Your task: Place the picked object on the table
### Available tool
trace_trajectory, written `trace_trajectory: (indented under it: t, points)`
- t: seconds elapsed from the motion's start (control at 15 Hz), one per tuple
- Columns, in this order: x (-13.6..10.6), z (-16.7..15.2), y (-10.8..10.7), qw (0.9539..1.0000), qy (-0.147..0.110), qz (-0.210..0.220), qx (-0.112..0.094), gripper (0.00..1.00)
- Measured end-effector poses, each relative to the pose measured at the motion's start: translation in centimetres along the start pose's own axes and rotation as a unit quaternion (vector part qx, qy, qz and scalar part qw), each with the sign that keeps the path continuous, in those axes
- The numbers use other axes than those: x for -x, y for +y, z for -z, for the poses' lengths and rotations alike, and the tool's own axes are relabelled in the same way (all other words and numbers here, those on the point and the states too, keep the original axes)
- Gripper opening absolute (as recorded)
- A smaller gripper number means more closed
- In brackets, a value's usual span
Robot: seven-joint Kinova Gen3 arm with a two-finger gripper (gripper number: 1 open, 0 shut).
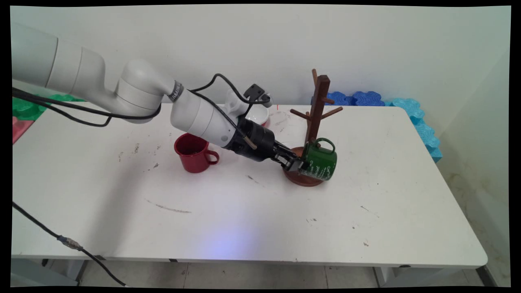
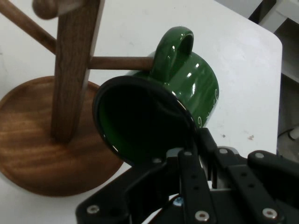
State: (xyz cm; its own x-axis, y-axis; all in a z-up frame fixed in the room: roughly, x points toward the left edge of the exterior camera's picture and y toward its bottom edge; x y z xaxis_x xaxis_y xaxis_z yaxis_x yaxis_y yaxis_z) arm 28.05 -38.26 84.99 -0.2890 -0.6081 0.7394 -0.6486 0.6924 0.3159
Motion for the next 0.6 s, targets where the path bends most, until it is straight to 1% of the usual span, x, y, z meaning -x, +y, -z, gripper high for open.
trace_trajectory:
  t: [0.6]
  points:
    - [-0.2, 1.2, 1.3, 0.9999, 0.001, -0.008, 0.010, 0.00]
